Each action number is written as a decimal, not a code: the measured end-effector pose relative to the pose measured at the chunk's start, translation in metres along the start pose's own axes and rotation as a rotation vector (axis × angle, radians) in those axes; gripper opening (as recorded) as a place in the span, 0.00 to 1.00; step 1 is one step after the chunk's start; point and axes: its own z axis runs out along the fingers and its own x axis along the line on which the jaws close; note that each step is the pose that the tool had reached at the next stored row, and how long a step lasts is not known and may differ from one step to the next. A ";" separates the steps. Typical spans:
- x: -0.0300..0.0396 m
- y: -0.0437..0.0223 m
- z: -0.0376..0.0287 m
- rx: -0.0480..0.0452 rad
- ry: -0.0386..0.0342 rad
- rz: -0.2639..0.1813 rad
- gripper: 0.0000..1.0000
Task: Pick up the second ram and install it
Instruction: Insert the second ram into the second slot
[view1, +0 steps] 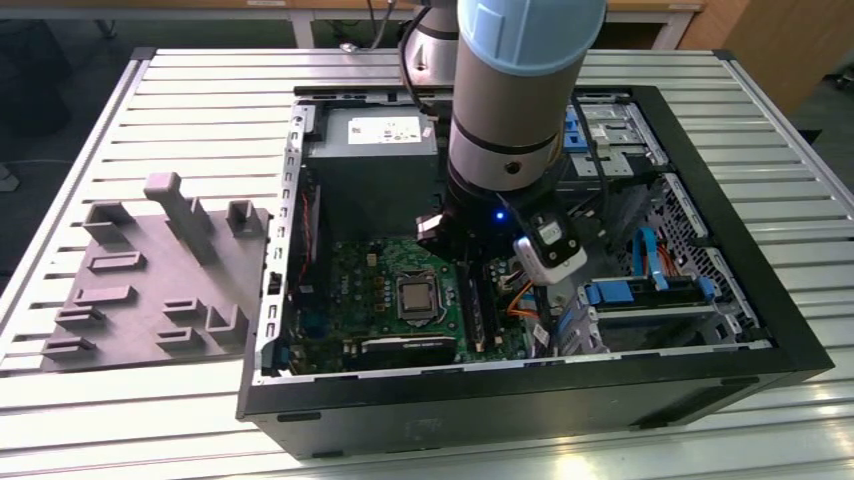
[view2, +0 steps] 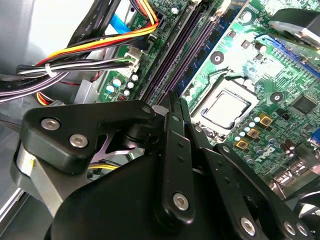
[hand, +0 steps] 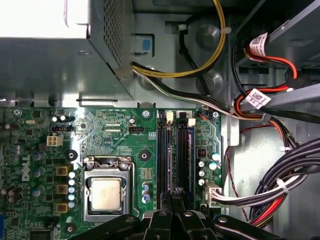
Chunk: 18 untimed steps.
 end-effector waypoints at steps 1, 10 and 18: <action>0.0000 0.0000 0.0002 0.0000 0.0000 0.000 0.12; 0.0000 0.0000 0.0004 -0.0001 0.0000 0.000 0.12; -0.0002 0.0003 -0.0054 -0.0005 -0.0002 0.000 0.12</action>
